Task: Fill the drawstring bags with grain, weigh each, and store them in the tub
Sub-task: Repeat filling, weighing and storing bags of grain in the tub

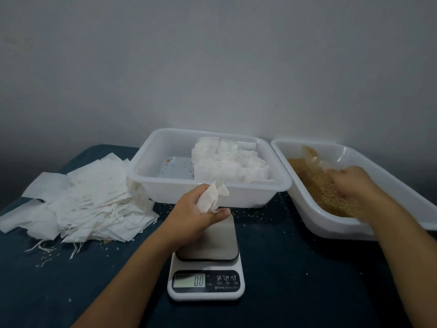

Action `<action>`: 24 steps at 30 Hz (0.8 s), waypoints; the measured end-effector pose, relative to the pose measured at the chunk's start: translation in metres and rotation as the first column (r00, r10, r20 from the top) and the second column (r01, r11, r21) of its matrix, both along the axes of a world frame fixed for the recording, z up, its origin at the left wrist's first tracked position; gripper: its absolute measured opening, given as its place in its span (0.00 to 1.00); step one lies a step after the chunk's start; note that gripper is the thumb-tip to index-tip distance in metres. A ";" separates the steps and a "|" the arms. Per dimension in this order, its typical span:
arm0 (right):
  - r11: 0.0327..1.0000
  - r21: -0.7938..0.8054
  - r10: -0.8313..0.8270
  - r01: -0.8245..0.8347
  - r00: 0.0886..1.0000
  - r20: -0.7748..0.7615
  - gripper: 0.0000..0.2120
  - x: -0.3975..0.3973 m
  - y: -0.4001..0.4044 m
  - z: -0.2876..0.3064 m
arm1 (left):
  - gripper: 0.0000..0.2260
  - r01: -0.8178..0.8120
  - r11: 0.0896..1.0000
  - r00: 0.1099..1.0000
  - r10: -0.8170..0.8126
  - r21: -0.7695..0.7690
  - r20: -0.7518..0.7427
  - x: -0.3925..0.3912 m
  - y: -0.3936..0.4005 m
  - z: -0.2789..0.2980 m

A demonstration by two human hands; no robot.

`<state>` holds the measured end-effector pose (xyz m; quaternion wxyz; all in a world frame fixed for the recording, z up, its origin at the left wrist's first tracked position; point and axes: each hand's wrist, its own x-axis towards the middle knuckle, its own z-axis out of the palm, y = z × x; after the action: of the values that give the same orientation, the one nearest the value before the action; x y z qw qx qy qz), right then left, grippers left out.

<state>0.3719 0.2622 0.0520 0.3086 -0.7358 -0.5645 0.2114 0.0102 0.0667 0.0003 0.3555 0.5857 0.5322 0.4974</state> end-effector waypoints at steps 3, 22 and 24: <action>0.990 0.136 0.030 -0.027 0.999 -0.018 0.29 -0.003 -0.027 0.003 | 0.18 0.005 1.000 1.000 -0.004 -0.014 0.023 -0.001 0.000 0.001; 0.708 0.163 0.706 -0.687 0.690 -0.159 0.13 -0.059 -0.131 0.040 | 0.18 -0.049 0.999 0.992 0.051 -0.013 0.113 -0.013 0.008 -0.006; 0.690 0.098 0.724 -0.717 0.681 -0.112 0.10 -0.060 -0.132 0.046 | 0.16 -0.054 0.999 0.992 0.055 -0.005 0.115 -0.013 0.008 -0.006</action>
<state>0.3123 0.1305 0.0979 0.2570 -0.4305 -0.7895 0.3540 -0.0030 0.0745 -0.0057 0.3724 0.5409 0.5269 0.5395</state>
